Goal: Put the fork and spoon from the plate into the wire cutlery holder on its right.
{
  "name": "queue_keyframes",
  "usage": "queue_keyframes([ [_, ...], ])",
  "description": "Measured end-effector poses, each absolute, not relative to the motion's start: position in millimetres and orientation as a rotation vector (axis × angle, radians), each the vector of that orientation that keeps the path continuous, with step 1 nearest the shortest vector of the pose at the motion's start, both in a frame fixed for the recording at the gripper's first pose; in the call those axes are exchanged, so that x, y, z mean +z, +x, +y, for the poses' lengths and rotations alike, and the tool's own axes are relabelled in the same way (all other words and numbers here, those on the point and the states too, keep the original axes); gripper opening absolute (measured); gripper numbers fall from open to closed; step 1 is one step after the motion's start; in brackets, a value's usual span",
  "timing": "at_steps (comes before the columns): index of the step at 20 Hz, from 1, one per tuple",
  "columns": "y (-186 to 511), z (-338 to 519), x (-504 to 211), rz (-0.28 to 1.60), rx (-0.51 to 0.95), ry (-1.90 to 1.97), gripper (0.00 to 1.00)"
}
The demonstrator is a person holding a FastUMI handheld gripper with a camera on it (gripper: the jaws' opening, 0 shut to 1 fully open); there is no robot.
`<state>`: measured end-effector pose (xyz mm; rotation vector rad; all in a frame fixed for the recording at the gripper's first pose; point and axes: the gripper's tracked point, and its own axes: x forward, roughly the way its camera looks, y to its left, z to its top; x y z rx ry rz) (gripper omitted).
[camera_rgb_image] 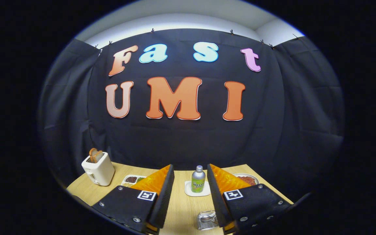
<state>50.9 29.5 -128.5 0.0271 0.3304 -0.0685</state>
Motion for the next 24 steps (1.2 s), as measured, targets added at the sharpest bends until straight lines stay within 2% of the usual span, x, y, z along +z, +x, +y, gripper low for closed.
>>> queue_keyframes([
  [1, 49, 40, -132, 0.336, -0.059, 0.021, 0.64],
  [2, 49, 51, -134, 0.337, -0.044, 0.022, 0.73],
  [4, 47, 73, -139, 0.342, -0.021, 0.03, 0.85],
  [6, 44, 93, -145, 0.346, -0.004, 0.03, 0.92],
  [18, 21, 181, -203, 0.488, 0.104, 0.011, 0.96],
  [24, 2, 216, -261, 0.656, 0.164, 0.022, 0.96],
])
